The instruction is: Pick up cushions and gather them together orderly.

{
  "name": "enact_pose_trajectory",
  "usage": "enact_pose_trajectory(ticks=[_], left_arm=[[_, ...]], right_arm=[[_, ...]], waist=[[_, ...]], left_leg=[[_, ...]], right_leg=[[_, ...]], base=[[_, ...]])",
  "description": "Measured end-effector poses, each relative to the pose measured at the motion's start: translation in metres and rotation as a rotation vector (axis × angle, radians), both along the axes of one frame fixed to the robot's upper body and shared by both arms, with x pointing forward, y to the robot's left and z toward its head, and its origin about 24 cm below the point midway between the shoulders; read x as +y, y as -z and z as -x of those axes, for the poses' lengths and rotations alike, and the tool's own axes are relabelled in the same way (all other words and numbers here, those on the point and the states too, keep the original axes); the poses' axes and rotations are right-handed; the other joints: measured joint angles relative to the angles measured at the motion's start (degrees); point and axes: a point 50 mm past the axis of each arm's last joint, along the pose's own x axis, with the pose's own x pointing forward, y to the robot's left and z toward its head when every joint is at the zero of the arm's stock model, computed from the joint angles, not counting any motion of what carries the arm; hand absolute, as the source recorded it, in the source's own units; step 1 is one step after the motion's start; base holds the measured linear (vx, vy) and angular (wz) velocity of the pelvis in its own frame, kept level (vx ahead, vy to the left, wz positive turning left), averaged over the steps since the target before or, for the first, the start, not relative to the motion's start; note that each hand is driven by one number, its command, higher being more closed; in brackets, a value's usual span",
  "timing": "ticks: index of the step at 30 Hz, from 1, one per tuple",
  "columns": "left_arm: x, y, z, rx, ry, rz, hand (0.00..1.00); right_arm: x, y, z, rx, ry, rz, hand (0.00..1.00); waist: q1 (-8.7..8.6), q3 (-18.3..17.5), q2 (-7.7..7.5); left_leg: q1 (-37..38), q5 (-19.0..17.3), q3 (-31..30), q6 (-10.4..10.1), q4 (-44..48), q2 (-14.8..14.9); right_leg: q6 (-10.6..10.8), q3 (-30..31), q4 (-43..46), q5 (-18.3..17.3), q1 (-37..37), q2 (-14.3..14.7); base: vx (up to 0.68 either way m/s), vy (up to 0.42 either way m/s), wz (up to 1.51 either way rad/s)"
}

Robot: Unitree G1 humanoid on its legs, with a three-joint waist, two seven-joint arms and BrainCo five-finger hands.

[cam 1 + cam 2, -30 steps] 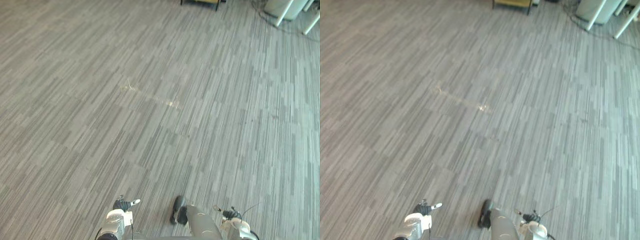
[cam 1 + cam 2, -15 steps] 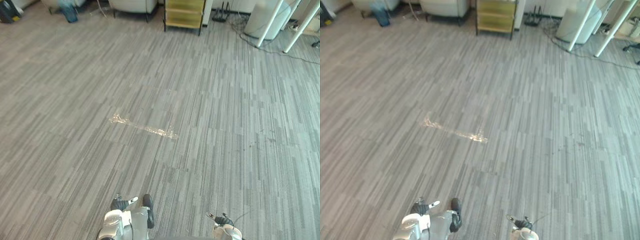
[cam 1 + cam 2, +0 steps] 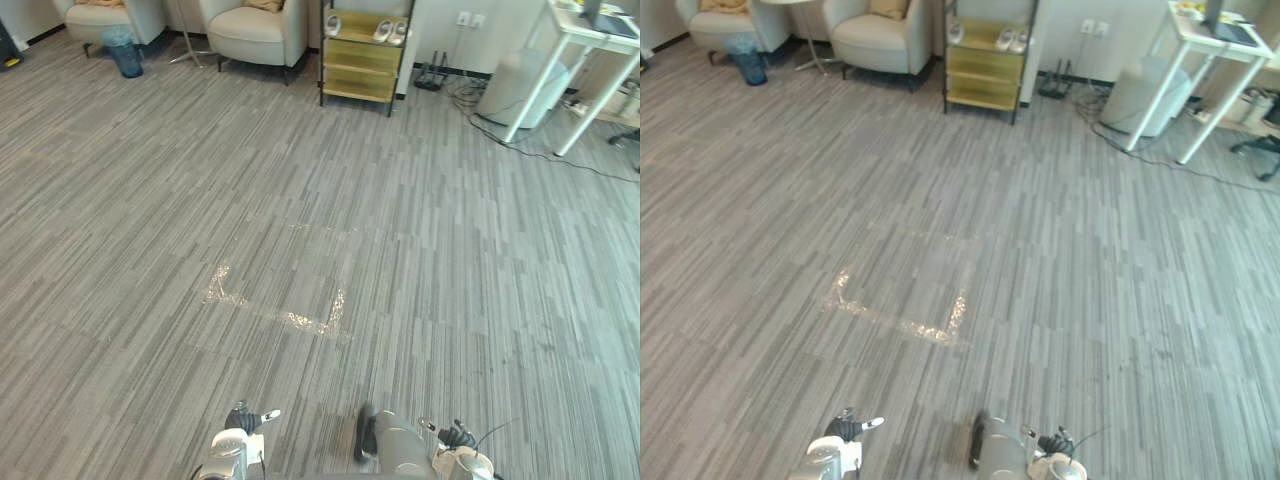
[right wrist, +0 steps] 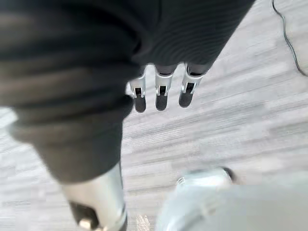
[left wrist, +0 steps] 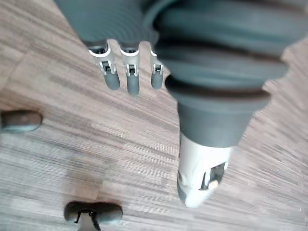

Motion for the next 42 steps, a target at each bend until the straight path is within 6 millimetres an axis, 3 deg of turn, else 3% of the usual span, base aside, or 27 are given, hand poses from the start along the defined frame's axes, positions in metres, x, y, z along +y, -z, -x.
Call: enact_pose_trajectory(ticks=[1, 2, 3, 5, 9, 10, 12, 13, 14, 15, 17, 18, 19, 21, 22, 24, 27, 29, 30, 31, 32, 34, 36, 38, 39, 40, 42], left_arm=[[0.000, 0.000, -0.001, -0.005, -0.008, 0.003, 0.00], [-0.002, -0.002, -0.006, -0.025, -0.027, 0.014, 0.00], [-0.002, -0.006, -0.011, -0.055, -0.036, 0.019, 0.00], [0.002, -0.009, -0.016, -0.083, -0.039, 0.008, 0.00], [0.004, -0.013, -0.022, -0.119, -0.042, -0.002, 0.00], [0.005, -0.015, -0.024, -0.128, -0.044, -0.006, 0.00], [0.005, -0.015, -0.024, -0.133, -0.044, -0.008, 0.00], [0.007, -0.015, -0.024, -0.134, -0.029, -0.019, 0.00], [0.009, -0.015, -0.025, -0.134, -0.021, -0.028, 0.00], [0.016, -0.016, -0.026, -0.130, -0.009, -0.050, 0.00], [0.028, -0.016, -0.023, -0.119, -0.016, -0.076, 0.00], [0.033, -0.014, -0.017, -0.096, -0.009, -0.091, 0.00], [0.031, -0.010, -0.008, -0.066, -0.006, -0.089, 0.00], [0.038, -0.010, -0.007, -0.049, 0.020, -0.114, 0.00], [0.035, -0.007, -0.003, -0.022, 0.029, -0.112, 0.00], [0.028, -0.005, -0.001, -0.011, 0.042, -0.099, 0.00], [0.020, -0.006, -0.007, -0.027, 0.035, -0.075, 0.00], [0.016, -0.005, -0.006, -0.026, 0.026, -0.061, 0.00], [0.013, -0.005, -0.006, -0.028, 0.028, -0.052, 0.00], [0.008, -0.004, -0.007, -0.028, 0.025, -0.038, 0.00], [-0.001, -0.003, -0.005, -0.031, -0.017, 0.004, 0.00], [-0.007, -0.002, -0.003, -0.023, -0.020, 0.028, 0.00], [-0.009, -0.002, -0.003, -0.024, -0.010, 0.031, 0.00], [-0.014, -0.004, -0.010, -0.045, -0.003, 0.043, 0.00], [-0.012, -0.006, -0.013, -0.062, -0.008, 0.044, 0.00], [-0.010, -0.008, -0.016, -0.076, -0.014, 0.039, 0.00], [-0.010, -0.009, -0.018, -0.091, -0.013, 0.037, 0.00]], right_arm=[[0.000, 0.000, 0.000, -0.001, 0.001, 0.001, 0.00], [-0.001, -0.001, 0.000, -0.008, 0.002, 0.008, 0.00], [-0.001, -0.001, 0.001, -0.005, -0.001, 0.012, 0.00], [0.005, 0.001, 0.004, 0.008, -0.033, -0.001, 0.00], [0.021, 0.001, -0.006, -0.020, -0.035, -0.043, 0.00], [0.025, 0.001, -0.010, -0.028, -0.039, -0.053, 0.00], [0.024, 0.001, -0.009, -0.023, -0.040, -0.049, 0.00], [0.025, 0.002, -0.007, -0.012, -0.041, -0.052, 0.00], [0.029, 0.004, -0.006, -0.006, -0.042, -0.064, 0.00], [0.035, 0.005, -0.005, -0.001, -0.037, -0.083, 0.00], [0.040, 0.007, -0.004, 0.007, -0.032, -0.107, 0.00], [0.039, 0.009, 0.003, 0.019, -0.008, -0.109, 0.00], [0.031, 0.009, 0.008, 0.030, -0.006, -0.089, 0.00], [0.035, 0.009, 0.007, 0.031, -0.017, -0.100, 0.00], [0.034, 0.008, 0.004, 0.025, -0.043, -0.090, 0.00], [0.026, 0.005, 0.000, 0.006, -0.057, -0.064, 0.00], [0.019, 0.001, -0.003, -0.026, -0.047, -0.039, 0.00], [0.018, 0.001, -0.003, -0.026, -0.041, -0.040, 0.00], [0.017, 0.003, 0.003, -0.013, -0.020, -0.043, 0.00], [0.014, 0.003, 0.007, -0.005, 0.005, -0.043, 0.00], [0.005, 0.001, 0.005, -0.011, 0.016, -0.020, 0.00], [0.005, 0.000, 0.002, -0.026, 0.034, -0.024, 0.00], [0.005, 0.000, 0.003, -0.022, 0.032, -0.024, 0.00], [0.008, 0.001, 0.006, -0.013, 0.017, -0.026, 0.00], [0.011, 0.002, 0.006, -0.008, 0.001, -0.029, 0.00], [0.017, 0.003, 0.007, -0.003, -0.002, -0.042, 0.00], [0.017, 0.004, 0.008, 0.001, 0.008, -0.045, 0.00]], waist=[[-0.21, 0.1, 0.06], [-0.26, 0.7, 0.64], [0.52, 1.1, 0.96], [2.01, 1.1, 0.24], [3.36, 1.2, -0.67], [3.57, 1.2, -1.04], [3.86, 1.2, -1.02], [4.85, 0.8, -1.59], [4.99, 0.3, -2.45], [4.46, -0.6, -4.21], [4.59, -0.3, -5.39], [4.61, -1.5, -6.58], [4.67, -2.0, -6.16], [3.65, -1.0, -7.66], [2.72, -0.1, -6.34], [2.48, 0.7, -4.34], [2.17, 1.2, -3.76], [1.90, 1.1, -4.06], [1.37, 0.9, -4.73], [0.97, 0.8, -4.08], [2.03, 0.1, -1.38], [1.39, -0.1, -0.25], [1.03, -0.4, 0.24], [0.71, -0.3, -0.11], [0.94, -0.3, -0.15], [1.36, -0.1, -0.44], [2.28, 0.0, -0.80]], left_leg=[[-2.4, 0.6, -0.5, -1.0, 5.7, 0.8], [-9.5, 3.9, -1.7, -3.9, 21.7, 3.6], [-15.4, 4.3, -1.0, -3.7, 34.4, 6.5], [-20.1, 3.6, 1.8, -2.7, 38.7, 7.8], [-27.5, 3.4, 6.8, -1.3, 18.5, 5.8], [-29.3, 6.7, 4.5, -2.3, 5.6, 2.6], [-30.3, 11.8, 2.9, -3.3, -2.4, 0.9], [-30.0, 19.8, 2.2, -2.6, -2.9, -0.3], [-29.9, 19.4, 2.2, -1.0, -2.6, -1.3], [-30.1, 18.3, 2.7, 0.6, -1.2, -2.4], [-32.7, 14.8, 3.1, 3.2, 9.1, -2.0], [-32.1, 13.2, 2.7, 3.7, 10.0, -3.9], [-26.2, 7.9, 3.4, 3.6, 4.4, -4.5], [-20.8, 5.8, 4.6, 4.6, 3.0, -7.2], [-15.1, 4.8, 4.7, 5.2, 0.9, -7.2], [-7.3, 4.8, 5.2, 5.2, -4.1, -6.5], [0.2, 4.5, 5.2, 5.6, -8.7, -5.7], [2.0, 3.5, 3.8, 5.6, -9.0, -5.2], [3.8, 2.0, 1.5, 3.9, -9.5, -6.0], [5.2, 0.9, 0.0, 2.7, -9.8, -5.2], [5.9, 1.3, -0.3, 1.7, -10.0, -3.0], [5.7, 1.9, -1.8, 0.8, -6.5, -2.2], [3.0, 2.3, -3.5, 0.1, 0.9, -0.9], [-8.3, 7.6, -6.1, -6.4, 22.7, 1.8], [-13.5, 7.7, -5.4, -6.7, 31.8, 3.8], [-16.9, 6.7, -2.5, -5.0, 36.4, 5.9], [-19.9, 4.0, 2.2, -2.4, 33.9, 7.8]], right_leg=[[-0.2, -0.5, -0.4, -0.7, 0.9, 0.1], [-1.0, -1.8, -1.8, -2.0, 4.3, 0.6], [-2.7, -2.5, -3.7, -3.5, 8.7, 1.7], [-3.0, -2.6, -6.5, -5.1, 14.9, 2.0], [-0.7, -1.3, -12.9, -6.3, 23.4, 0.7], [0.7, -0.3, -15.2, -7.4, 26.8, -0.8], [2.4, 0.4, -17.3, -8.4, 29.4, -1.4], [2.7, 2.7, -19.1, -8.6, 31.8, -1.8], [2.5, 3.7, -19.4, -8.5, 32.0, -3.0], [0.3, 5.8, -19.2, -6.1, 31.2, -4.3], [3.0, 10.9, -17.4, 0.3, 32.2, -4.6], [4.9, 12.8, -9.6, 2.0, 30.0, -5.3], [9.2, 14.5, 5.2, 5.0, 24.5, -5.7], [11.5, 15.3, 24.3, 8.0, 16.5, -8.0], [8.6, 12.2, 32.0, 4.6, 11.6, -7.9], [6.0, 7.8, 33.0, -0.4, 6.2, -6.6], [3.4, 2.0, 18.3, -4.2, 0.5, -3.8], [3.6, 2.1, 1.6, -0.3, 0.1, -1.4], [3.1, 2.7, -8.1, 7.0, 0.8, -1.1], [-0.4, 2.7, -7.2, 9.2, 1.6, -0.4], [-1.1, 2.1, -3.5, 6.1, 0.5, 0.7], [-1.8, 0.6, 1.6, 0.2, 0.8, 0.4], [-1.9, -1.2, 1.7, -2.1, 2.9, 0.4], [-2.0, -3.5, -2.3, -2.9, 7.6, 0.5], [-2.2, -4.2, -4.8, -3.1, 10.5, 1.3], [-2.5, -4.5, -7.5, -3.2, 14.5, 1.8], [-2.5, -4.5, -11.1, -3.2, 19.7, 1.7]], base=[[0.53, -0.264, 0.40], [0.63, -0.279, 0.41], [0.51, -0.187, 0.31], [0.54, -0.105, -0.10], [0.52, 0.021, -0.29], [0.67, 0.158, -0.33], [0.65, 0.261, -0.35], [0.48, 0.241, -0.41], [0.64, 0.265, -0.21], [0.63, 0.270, 0.03], [0.66, 0.336, -0.01], [0.50, 0.319, -0.26], [0.49, 0.290, -0.15], [0.54, 0.183, -0.06], [0.44, 0.117, -0.17], [0.47, 0.108, -0.30], [0.55, 0.002, 0.01], [0.49, -0.155, 0.56], [0.50, -0.192, 0.88], [0.63, -0.209, 0.48], [0.41, -0.132, 0.10], [0.56, -0.216, 0.19], [0.39, -0.169, 0.53], [0.41, -0.185, 0.66], [0.44, -0.126, 0.27], [0.38, -0.062, 0.10], [0.34, 0.000, -0.17]])
